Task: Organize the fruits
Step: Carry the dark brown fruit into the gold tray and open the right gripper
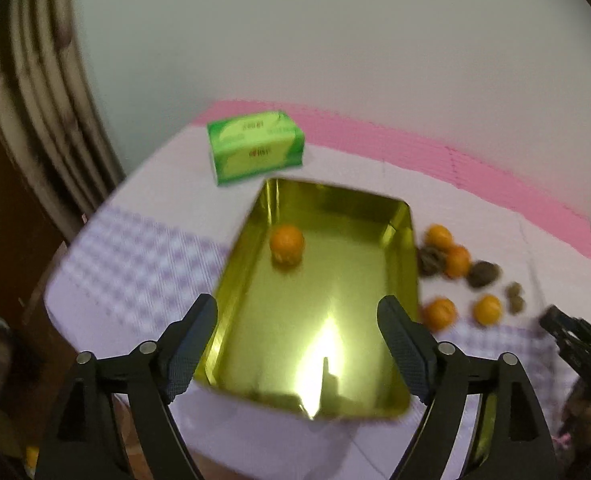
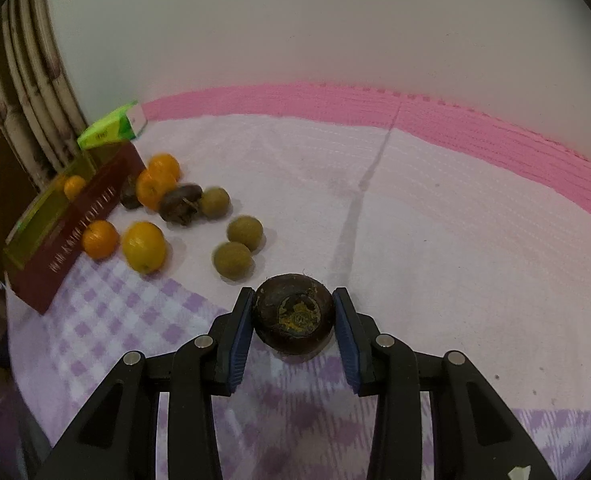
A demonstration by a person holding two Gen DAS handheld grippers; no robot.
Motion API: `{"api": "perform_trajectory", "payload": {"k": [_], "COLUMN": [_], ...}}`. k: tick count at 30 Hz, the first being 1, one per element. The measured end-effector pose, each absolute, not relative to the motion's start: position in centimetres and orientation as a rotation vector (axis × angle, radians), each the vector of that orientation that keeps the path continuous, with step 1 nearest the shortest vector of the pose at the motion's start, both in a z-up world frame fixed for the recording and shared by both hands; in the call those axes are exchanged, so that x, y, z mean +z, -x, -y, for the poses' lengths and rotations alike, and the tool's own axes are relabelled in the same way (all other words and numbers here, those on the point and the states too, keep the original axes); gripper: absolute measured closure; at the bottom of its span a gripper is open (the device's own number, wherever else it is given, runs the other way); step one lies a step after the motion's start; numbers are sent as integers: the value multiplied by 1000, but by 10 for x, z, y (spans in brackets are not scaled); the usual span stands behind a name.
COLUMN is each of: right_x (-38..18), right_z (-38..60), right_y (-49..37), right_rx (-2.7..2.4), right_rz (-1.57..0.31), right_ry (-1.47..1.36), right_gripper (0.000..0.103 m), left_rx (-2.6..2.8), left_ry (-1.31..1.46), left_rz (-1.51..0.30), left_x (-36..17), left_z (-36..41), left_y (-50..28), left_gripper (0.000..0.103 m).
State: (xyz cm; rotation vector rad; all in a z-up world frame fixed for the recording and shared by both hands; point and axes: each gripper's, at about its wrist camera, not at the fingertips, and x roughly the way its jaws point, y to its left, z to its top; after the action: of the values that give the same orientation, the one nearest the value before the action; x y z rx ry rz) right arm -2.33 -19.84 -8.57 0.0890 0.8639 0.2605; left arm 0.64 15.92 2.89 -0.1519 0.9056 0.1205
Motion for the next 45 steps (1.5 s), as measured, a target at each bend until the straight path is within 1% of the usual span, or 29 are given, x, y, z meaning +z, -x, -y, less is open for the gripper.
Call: {"api": "perform_trajectory", "payload": {"k": [3,6,8,12,15,20,24,30,34,35,37,38,39,41,45], "right_x": [-57,-26,-9,13,13,-6,-25,-47,-54,-54,-48,-42,-35,-24,-10], "right_z": [190,159,132,64,12,-46,-77,-90,-93,-94,-91,-87,-81,-67,-10], "right_y": [26,20,13,-9,-28,-56,-73,-93,-106,-109,-112,-112,-109,-105,-69], "right_rx": [317,396,457,598,677,720,716,683,689,695,709,707,703,691,639], "right_rz": [-816,-775,-752,-730,-738,-800,-842,-889,-899,-897,-884,-862,-835,-810,-748], "right_ry": [-126,-101,-77,-23,15,38,67,80,39,25,-24,-42,-54,-66,-62], "right_gripper": [67,67,67,67,67,67,67,67,64,62,47,45,43,43,43], "left_rx": [138,95,110,231,290,301,292,290,281,280,282,284,285,284,276], "left_ry": [214,304,278,156,112,156,150,167,179,176,160,152,142,126,117], "left_rz": [-890,-917,-913,-834,-785,-857,-843,-857,-891,-895,-895,-892,-887,-882,-876], "left_x": [25,22,23,35,39,27,28,24,18,18,17,18,18,18,19], "left_z": [-161,-163,-161,-159,-164,-176,-177,-182,-185,-184,-182,-181,-180,-178,-176], "left_y": [20,38,44,52,55,48,50,44,40,39,38,39,39,40,41], "left_gripper": [21,21,21,21,21,21,21,20,20,20,20,20,20,20,20]}}
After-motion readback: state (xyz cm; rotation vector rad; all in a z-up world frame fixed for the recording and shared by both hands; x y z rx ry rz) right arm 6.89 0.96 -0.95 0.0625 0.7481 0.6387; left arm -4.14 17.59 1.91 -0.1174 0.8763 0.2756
